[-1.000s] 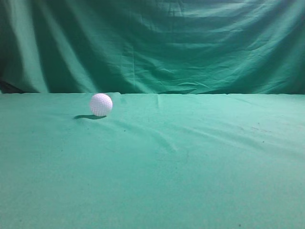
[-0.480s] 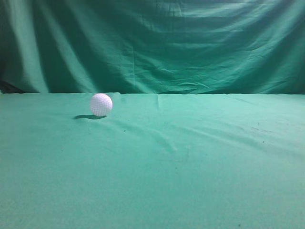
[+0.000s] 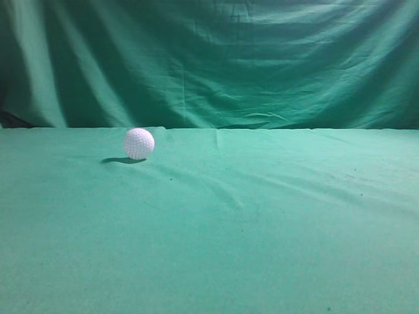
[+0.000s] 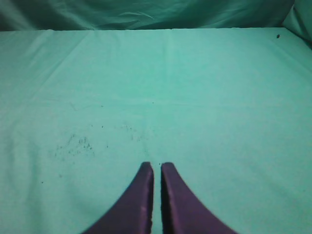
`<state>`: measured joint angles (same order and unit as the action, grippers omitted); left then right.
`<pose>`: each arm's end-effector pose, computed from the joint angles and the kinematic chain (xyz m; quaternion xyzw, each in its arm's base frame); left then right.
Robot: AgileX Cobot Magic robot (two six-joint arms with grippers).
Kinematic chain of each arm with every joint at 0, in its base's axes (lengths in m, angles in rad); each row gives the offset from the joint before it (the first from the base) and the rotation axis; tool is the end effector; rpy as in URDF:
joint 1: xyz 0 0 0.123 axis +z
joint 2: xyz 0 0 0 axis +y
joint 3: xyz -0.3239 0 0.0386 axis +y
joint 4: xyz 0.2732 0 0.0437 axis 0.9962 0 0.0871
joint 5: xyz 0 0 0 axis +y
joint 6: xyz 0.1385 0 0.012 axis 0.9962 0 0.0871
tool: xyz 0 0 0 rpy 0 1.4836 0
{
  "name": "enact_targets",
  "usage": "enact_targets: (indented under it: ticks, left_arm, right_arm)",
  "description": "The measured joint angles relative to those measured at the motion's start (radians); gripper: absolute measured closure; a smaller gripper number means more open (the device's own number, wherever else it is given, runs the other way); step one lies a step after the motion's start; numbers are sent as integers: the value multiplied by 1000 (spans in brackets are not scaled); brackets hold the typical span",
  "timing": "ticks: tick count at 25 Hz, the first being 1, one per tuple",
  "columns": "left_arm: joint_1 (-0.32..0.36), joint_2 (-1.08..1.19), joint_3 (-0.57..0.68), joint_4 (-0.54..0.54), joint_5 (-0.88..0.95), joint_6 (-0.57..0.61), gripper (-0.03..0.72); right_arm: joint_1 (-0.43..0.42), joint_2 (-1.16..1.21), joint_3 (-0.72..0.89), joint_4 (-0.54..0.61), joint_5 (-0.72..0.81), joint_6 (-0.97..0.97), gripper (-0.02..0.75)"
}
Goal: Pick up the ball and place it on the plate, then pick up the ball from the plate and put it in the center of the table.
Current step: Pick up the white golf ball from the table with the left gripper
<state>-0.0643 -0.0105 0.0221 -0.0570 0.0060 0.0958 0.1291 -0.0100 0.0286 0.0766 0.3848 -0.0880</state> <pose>0.0879 -0.0057 0.2083 0.0353 0.6812 -0.0094 0.7312 0.0806 0.0145 0.1538 -0.0675 0.8065 0.0445 0.5857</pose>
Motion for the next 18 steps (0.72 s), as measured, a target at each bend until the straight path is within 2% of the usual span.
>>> enact_targets:
  ticks: [6,10,13,18]
  left_arm:
    - [0,0,0,20,-179,13,638]
    - [0,0,0,-32,-268,-139,638]
    - [0,2,-56,-42,-175,-223,638]
    - [0,161,-239,-40,98,-242,638]
  right_arm:
    - [0,0,0,0,0,0,689]
    - [0,0,0,0,0,0,689]
    - [0,0,0,0,0,0,689]
    - [0,0,0,0,0,0,689]
